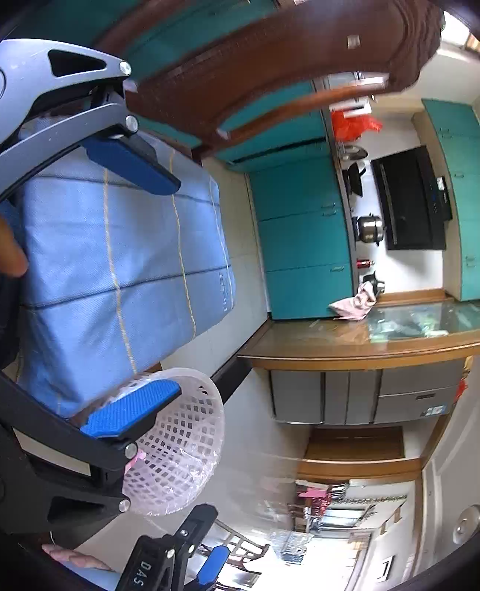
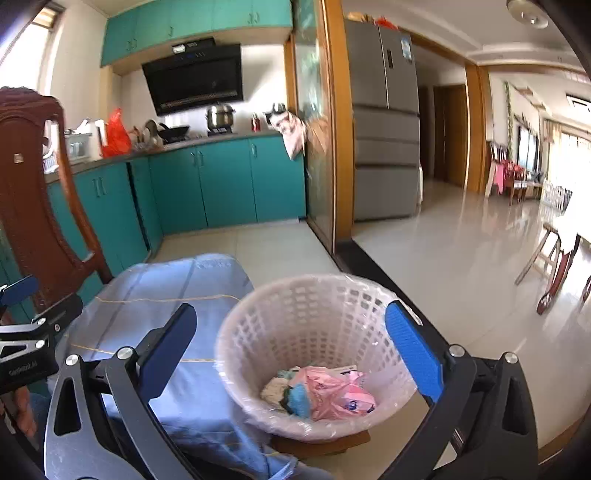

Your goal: Collect trash

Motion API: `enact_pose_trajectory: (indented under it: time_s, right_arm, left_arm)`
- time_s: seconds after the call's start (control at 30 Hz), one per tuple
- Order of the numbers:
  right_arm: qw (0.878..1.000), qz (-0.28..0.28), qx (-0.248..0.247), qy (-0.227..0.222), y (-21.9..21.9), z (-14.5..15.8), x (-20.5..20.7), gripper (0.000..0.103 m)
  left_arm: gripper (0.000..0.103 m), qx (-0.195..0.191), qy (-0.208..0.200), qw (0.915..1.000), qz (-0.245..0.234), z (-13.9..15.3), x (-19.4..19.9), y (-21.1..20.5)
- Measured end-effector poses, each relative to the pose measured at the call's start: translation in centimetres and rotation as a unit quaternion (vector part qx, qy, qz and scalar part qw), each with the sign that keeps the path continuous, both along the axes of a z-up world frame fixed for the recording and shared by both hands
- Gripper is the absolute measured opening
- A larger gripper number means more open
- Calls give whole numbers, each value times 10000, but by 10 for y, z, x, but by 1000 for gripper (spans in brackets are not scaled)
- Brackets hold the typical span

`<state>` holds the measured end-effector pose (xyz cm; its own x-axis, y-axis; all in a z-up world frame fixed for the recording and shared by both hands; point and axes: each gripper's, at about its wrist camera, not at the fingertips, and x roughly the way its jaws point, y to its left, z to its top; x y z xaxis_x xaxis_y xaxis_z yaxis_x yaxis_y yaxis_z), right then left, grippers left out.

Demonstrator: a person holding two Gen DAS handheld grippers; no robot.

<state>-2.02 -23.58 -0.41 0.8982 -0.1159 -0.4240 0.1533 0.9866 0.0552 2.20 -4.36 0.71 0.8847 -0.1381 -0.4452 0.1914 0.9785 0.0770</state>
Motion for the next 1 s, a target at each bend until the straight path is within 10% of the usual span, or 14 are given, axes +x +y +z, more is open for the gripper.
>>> enact_pose_trajectory:
  time_s: [0.37, 1.0]
  right_arm:
    - [9948, -116, -774, -644, 63, 22, -55, 100]
    - [9929, 15, -858, -826, 85, 35, -83, 100]
  left_arm:
    - [100, -224, -456, 9981, 336, 23, -81, 54]
    - [100, -355, -663, 9965, 378, 38, -104, 64]
